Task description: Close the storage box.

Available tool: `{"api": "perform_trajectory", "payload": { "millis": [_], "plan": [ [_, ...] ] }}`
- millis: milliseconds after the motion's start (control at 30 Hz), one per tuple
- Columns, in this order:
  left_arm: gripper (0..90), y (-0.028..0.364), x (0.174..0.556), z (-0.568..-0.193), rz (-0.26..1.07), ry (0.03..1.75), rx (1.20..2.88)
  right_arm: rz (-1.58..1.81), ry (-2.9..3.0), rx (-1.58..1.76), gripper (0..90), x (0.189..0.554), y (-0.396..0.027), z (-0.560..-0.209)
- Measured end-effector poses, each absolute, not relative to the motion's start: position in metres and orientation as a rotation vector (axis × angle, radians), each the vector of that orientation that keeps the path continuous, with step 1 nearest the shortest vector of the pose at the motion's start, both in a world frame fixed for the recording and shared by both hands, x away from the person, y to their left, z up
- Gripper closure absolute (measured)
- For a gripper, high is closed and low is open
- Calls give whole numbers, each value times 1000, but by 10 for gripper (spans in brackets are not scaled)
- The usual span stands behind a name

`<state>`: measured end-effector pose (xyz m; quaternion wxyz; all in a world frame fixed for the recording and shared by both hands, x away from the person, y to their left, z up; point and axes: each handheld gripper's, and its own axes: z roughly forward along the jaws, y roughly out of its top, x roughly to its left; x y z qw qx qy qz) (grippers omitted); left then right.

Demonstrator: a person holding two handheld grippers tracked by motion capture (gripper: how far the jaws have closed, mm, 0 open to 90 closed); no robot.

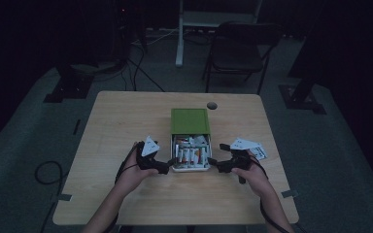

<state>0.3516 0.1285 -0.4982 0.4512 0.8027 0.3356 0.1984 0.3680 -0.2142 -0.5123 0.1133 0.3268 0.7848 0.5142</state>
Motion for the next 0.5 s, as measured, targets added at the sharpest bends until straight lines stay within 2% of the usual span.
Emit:
{"api": "perform_trajectory", "payload": {
  "millis": [500],
  "plan": [
    [29, 127, 358, -495, 497, 835, 1979, 1513, 2271, 995, 121, 375, -215, -511]
  ]
}}
